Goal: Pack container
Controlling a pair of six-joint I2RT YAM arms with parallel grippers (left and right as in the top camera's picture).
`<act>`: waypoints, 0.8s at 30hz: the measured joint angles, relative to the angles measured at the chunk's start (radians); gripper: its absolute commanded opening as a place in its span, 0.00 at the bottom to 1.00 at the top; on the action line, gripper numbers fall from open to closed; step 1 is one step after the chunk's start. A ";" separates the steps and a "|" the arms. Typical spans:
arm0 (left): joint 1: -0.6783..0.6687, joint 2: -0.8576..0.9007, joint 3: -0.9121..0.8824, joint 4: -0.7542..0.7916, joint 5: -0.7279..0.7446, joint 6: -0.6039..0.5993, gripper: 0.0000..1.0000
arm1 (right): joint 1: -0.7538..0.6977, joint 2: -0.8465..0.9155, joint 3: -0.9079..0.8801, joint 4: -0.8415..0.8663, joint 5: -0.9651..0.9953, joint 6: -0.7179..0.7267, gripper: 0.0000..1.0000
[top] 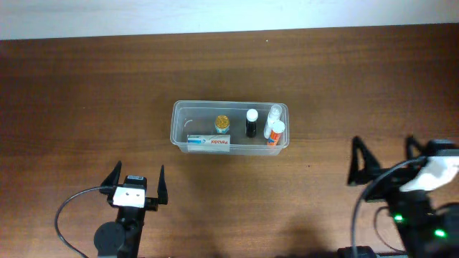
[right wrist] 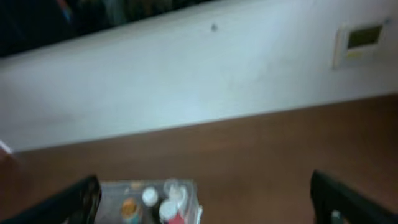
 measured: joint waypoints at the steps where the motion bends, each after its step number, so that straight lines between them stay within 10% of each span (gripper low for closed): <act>1: 0.000 0.000 0.000 0.000 0.000 0.000 0.99 | 0.000 -0.019 -0.048 0.034 -0.008 0.000 0.98; 24: 0.000 0.000 0.000 0.000 0.000 0.000 0.99 | 0.000 -0.323 -0.733 0.689 -0.063 -0.130 0.98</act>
